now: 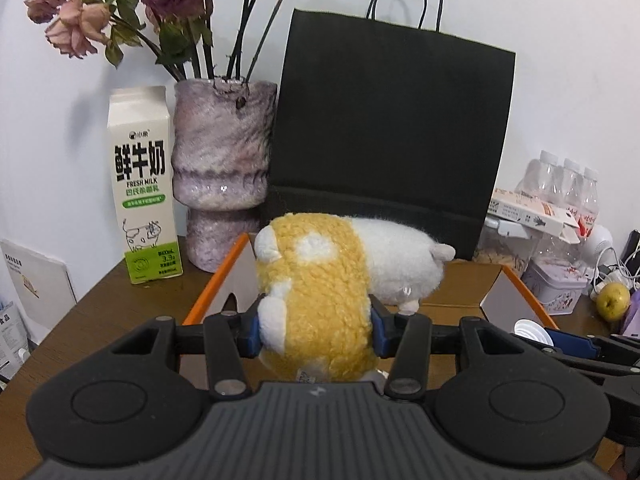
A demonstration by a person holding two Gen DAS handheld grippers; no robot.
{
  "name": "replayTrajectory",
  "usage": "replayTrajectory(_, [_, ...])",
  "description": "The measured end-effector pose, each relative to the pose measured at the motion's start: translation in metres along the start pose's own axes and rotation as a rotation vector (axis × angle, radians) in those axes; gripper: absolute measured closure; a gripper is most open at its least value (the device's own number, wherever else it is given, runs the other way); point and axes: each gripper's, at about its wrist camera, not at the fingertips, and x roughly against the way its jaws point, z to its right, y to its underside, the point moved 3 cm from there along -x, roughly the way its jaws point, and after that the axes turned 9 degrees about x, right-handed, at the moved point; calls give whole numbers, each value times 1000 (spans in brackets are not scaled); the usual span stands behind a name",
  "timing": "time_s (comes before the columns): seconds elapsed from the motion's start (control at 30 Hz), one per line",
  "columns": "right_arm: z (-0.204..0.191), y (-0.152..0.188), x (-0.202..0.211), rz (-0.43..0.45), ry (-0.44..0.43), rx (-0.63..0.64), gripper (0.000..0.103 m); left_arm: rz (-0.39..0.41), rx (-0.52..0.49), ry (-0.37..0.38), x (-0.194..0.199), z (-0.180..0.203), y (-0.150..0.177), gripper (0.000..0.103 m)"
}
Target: Organize objects
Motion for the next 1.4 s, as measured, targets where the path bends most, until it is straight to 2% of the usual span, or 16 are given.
replayTrajectory(0.27, [-2,4,-3,2,14,16,64,-19,-12,22,-8,1,8,53])
replayTrajectory(0.37, [-1,5,-3,0,15,16,63,5,-18,32,-4,2,8,46])
replayTrajectory(0.4, [-2,5,-3,1,16,19,55,18,-20,38,-2,3,7,29])
replayTrajectory(0.43, [-2,5,-3,-3,15,23,47,33,-21,44,1,4,6,8])
replayTrajectory(0.47, [-3,5,-2,-7,16,27,25,55,-21,47,5,5,5,0])
replayTrajectory(0.5, [-4,4,-2,-5,24,34,7,82,-24,49,9,6,5,0])
replayTrajectory(0.53, [-5,4,-1,0,36,43,4,94,-30,51,12,8,4,0])
replayTrajectory(0.67, [-6,1,3,7,44,51,0,92,-25,53,14,11,2,0])
replayTrajectory(1.03, [-6,-4,17,20,40,31,0,70,27,42,23,4,-2,0])
replayTrajectory(1.4, [-15,-16,53,78,22,56,0,112,49,19,60,-2,-10,0])
